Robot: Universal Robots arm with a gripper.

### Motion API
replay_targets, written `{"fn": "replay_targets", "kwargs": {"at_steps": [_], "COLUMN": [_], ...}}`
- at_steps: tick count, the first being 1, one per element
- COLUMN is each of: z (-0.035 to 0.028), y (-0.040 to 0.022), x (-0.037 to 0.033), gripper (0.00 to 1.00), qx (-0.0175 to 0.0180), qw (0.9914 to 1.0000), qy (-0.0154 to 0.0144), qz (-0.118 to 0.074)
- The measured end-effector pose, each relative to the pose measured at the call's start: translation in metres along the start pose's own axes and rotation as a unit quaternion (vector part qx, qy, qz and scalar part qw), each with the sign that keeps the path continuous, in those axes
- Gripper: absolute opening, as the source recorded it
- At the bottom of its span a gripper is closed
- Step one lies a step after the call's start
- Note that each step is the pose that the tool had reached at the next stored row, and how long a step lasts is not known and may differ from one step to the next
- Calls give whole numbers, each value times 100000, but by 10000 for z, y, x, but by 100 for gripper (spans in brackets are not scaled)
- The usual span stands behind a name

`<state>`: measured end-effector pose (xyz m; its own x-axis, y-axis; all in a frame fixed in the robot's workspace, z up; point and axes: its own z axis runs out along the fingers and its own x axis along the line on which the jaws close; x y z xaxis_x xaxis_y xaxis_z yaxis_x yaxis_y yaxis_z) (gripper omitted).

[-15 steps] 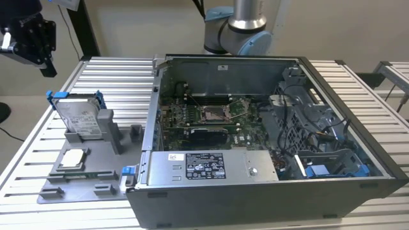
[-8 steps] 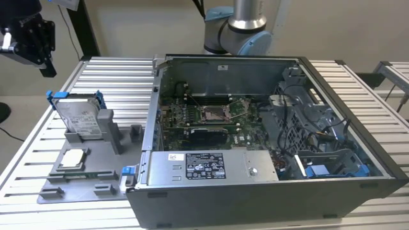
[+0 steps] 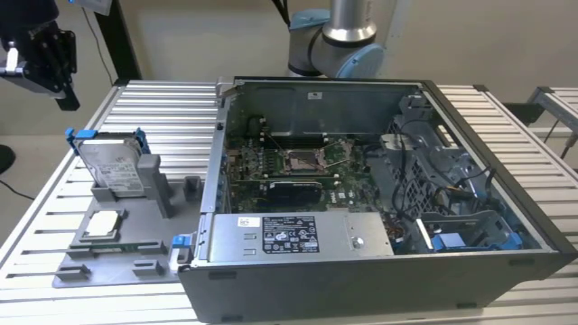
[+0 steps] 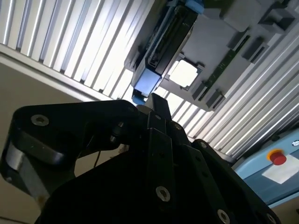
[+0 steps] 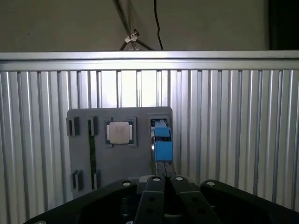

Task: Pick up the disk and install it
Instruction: 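Pick up the disk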

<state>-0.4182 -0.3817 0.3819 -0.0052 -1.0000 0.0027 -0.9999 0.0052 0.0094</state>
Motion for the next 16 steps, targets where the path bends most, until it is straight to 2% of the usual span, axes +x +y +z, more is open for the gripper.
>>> {"fn": "replay_targets", "kwargs": {"at_steps": [2,16], "z": [2,3], "y": [1,1], "x": [2,20], "gripper": [0,0], "qx": [-6,3], "qw": [99999,99998], "qy": [9,6], "qz": [-482,-553]}}
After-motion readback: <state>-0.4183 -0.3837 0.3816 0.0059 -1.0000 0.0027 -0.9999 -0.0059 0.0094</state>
